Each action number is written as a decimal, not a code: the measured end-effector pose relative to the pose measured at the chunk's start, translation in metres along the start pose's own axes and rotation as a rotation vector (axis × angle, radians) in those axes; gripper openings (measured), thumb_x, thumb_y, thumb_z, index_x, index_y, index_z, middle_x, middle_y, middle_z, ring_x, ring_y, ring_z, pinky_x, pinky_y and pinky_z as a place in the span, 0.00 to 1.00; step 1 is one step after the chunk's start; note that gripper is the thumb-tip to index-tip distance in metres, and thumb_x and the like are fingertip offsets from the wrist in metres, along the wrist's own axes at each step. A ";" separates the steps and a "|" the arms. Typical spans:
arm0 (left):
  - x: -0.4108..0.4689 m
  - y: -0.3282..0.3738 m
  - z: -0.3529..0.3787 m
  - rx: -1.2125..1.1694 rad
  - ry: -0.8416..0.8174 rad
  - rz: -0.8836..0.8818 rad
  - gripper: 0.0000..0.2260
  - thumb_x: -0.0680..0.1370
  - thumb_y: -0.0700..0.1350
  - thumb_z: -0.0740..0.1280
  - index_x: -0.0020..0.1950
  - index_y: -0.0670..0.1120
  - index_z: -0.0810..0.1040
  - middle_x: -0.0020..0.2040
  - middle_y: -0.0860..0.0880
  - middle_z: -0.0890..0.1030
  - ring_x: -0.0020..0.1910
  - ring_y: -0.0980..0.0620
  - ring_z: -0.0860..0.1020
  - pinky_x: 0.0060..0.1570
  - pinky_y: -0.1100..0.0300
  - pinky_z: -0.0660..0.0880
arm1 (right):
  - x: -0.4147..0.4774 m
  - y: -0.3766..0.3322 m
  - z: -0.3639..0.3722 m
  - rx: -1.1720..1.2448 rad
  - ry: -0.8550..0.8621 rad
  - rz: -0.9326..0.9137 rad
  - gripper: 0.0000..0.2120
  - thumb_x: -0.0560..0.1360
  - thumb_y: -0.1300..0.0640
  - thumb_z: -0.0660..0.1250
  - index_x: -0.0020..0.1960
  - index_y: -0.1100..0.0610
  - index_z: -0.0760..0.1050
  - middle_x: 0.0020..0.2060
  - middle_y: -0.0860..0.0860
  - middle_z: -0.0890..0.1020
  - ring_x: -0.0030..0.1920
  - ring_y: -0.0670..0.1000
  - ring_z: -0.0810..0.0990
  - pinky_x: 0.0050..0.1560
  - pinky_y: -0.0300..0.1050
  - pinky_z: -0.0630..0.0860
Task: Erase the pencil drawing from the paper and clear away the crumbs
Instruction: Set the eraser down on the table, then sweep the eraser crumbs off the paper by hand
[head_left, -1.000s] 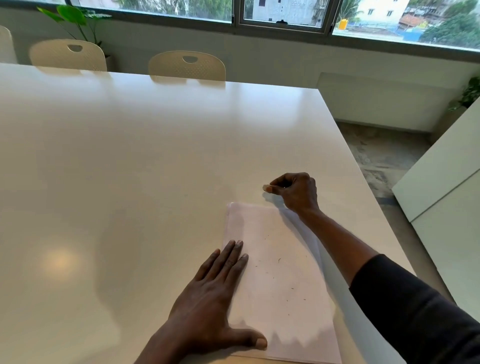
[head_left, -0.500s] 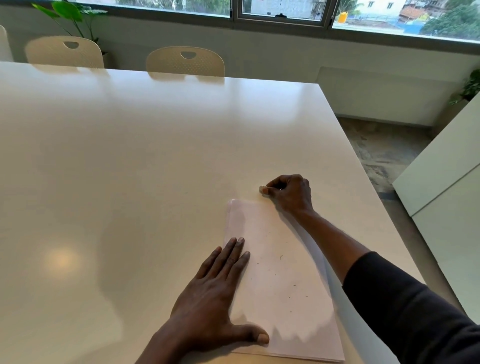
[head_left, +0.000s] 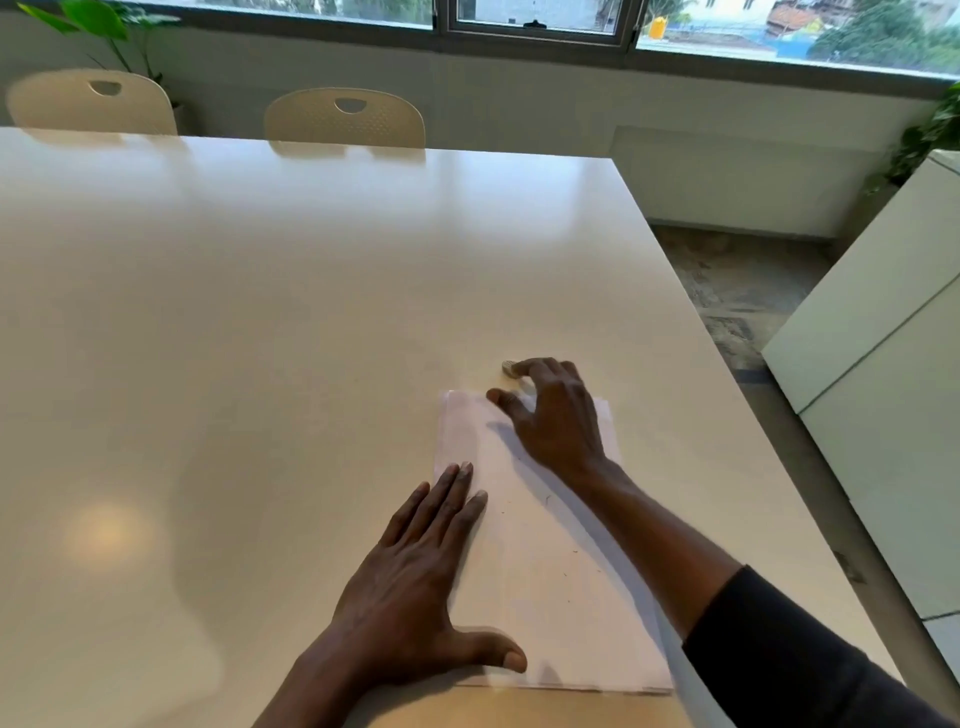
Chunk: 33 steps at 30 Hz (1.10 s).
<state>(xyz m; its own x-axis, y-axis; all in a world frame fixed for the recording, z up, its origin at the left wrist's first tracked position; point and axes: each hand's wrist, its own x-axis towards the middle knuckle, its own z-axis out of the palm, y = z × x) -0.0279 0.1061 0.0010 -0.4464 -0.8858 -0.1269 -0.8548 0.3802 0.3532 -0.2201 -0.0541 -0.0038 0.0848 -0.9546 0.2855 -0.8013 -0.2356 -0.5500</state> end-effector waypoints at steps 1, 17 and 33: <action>0.000 0.000 0.001 0.005 0.004 0.004 0.65 0.63 0.89 0.56 0.85 0.54 0.32 0.81 0.58 0.23 0.79 0.61 0.22 0.82 0.55 0.33 | -0.011 -0.007 -0.002 0.002 -0.025 -0.014 0.22 0.80 0.45 0.74 0.67 0.58 0.81 0.64 0.54 0.84 0.66 0.57 0.79 0.65 0.56 0.78; 0.014 -0.020 -0.002 0.075 0.029 0.058 0.56 0.71 0.86 0.50 0.87 0.51 0.38 0.84 0.54 0.28 0.80 0.60 0.24 0.82 0.56 0.32 | -0.099 -0.012 0.000 -0.130 -0.298 -0.184 0.26 0.85 0.62 0.56 0.83 0.60 0.64 0.85 0.57 0.62 0.86 0.52 0.55 0.86 0.48 0.53; 0.044 -0.089 -0.031 0.098 -0.102 0.188 0.65 0.66 0.87 0.59 0.85 0.53 0.31 0.83 0.59 0.27 0.82 0.62 0.28 0.82 0.61 0.33 | -0.118 -0.034 0.000 -0.138 -0.397 -0.278 0.27 0.90 0.47 0.49 0.86 0.57 0.52 0.86 0.53 0.48 0.87 0.49 0.42 0.87 0.49 0.43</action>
<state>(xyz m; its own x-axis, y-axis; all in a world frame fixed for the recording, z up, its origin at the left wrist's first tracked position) 0.0364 0.0250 -0.0071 -0.6207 -0.7671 -0.1621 -0.7733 0.5646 0.2885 -0.2034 0.0671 -0.0187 0.5032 -0.8612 0.0714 -0.7849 -0.4901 -0.3791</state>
